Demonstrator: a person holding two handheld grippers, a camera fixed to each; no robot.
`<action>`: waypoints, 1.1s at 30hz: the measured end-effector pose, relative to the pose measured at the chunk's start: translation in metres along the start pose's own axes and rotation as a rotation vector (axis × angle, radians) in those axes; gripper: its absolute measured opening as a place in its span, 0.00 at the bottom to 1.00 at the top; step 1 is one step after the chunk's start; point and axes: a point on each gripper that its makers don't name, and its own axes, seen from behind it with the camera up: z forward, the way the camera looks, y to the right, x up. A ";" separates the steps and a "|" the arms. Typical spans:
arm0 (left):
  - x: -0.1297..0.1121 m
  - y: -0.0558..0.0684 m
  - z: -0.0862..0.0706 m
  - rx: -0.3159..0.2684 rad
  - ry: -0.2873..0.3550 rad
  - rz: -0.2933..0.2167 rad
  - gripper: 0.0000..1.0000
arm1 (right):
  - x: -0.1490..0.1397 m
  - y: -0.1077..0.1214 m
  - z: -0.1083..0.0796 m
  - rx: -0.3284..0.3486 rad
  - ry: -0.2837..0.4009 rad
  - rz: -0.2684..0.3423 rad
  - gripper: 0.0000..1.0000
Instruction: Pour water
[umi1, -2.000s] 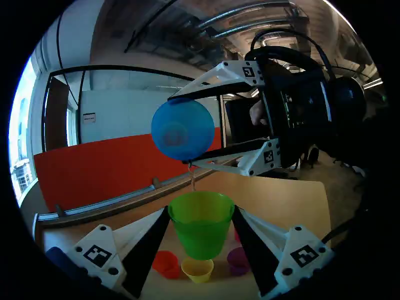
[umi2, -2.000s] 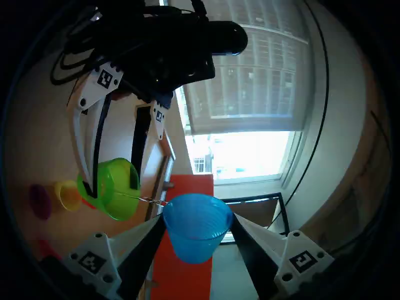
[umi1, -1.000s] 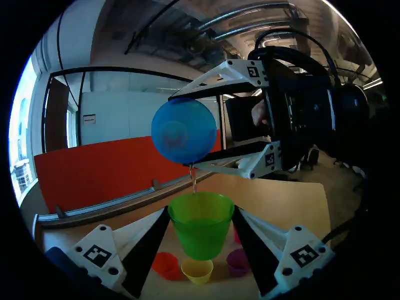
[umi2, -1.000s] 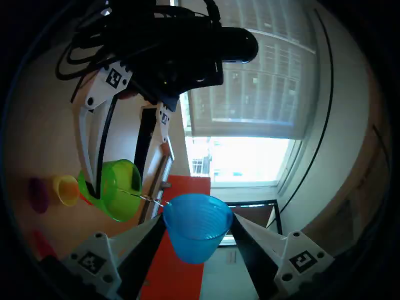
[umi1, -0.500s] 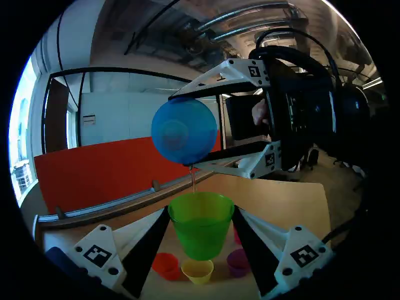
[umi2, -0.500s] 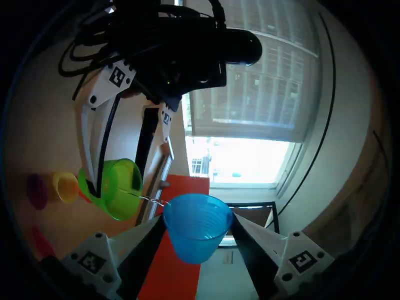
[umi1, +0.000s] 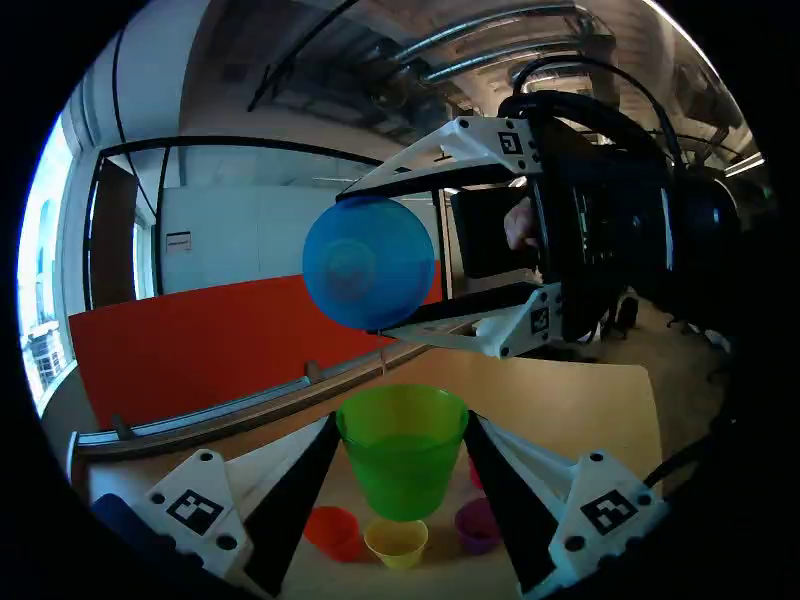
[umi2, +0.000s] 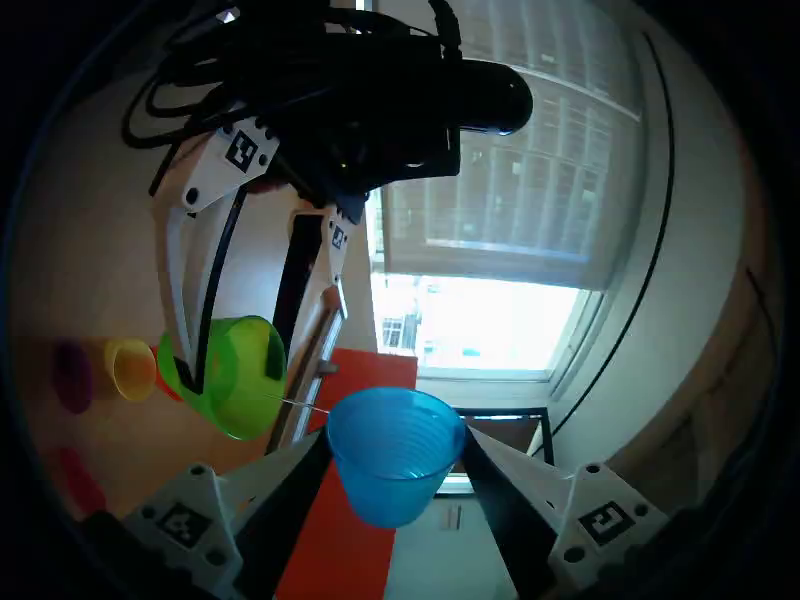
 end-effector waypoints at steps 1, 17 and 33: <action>0.000 0.000 0.000 0.000 0.000 0.000 0.88 | 0.000 0.000 0.000 0.000 0.001 0.001 0.92; -0.001 0.000 0.000 0.001 -0.003 -0.001 0.88 | 0.003 -0.002 -0.006 -0.001 0.013 0.060 0.92; -0.001 0.002 -0.002 0.002 -0.004 -0.001 0.88 | -0.002 -0.012 -0.012 -0.011 0.006 0.296 0.92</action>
